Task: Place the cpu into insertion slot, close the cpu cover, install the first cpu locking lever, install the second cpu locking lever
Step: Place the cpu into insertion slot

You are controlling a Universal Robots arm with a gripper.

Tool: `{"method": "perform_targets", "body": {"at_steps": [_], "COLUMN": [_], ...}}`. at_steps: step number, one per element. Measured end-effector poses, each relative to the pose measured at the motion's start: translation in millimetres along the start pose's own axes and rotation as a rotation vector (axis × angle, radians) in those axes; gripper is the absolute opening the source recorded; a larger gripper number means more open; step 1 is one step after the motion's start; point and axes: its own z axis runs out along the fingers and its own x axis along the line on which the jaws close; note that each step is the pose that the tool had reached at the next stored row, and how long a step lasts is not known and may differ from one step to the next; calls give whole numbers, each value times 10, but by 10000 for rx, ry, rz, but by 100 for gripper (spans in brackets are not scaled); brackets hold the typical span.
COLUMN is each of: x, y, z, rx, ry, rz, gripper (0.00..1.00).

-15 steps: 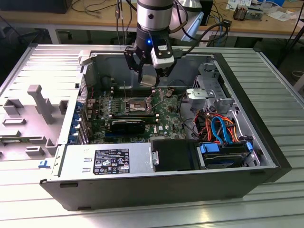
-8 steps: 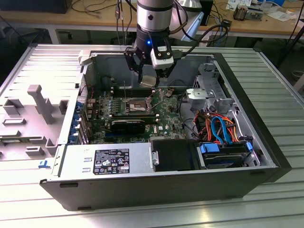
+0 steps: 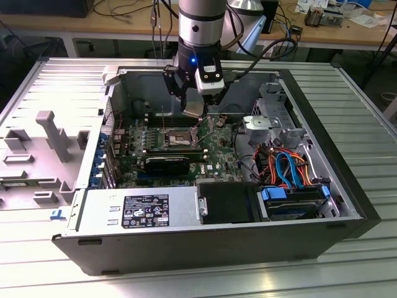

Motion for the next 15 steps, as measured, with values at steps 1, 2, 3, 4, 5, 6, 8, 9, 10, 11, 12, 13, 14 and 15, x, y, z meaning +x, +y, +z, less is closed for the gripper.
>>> {"method": "perform_targets", "body": {"at_steps": [1, 2, 3, 4, 5, 6, 8, 9, 10, 11, 12, 13, 14, 15], "x": [0, 0, 0, 0, 0, 0, 0, 0, 0, 0, 0, 0, 0, 0], "y": [0, 0, 0, 0, 0, 0, 0, 0, 0, 0, 0, 0, 0, 0], "z": [2, 3, 3, 4, 4, 4, 4, 4, 4, 5, 5, 5, 5, 6], "rx": [0, 0, 0, 0, -1, 0, -1, -1, 0, -1, 0, -1, -2, -3], "ry": [0, 1, 0, 0, 0, 0, 0, 0, 0, -1, -1, -2, -4, -8], "rz": [3, 6, 6, 6, 7, 7, 10, 12, 15, 23, 39, 59, 105, 192], "gripper": [55, 55, 55, 55, 55, 55, 55, 55, 55, 55, 55, 55, 55, 55]}}
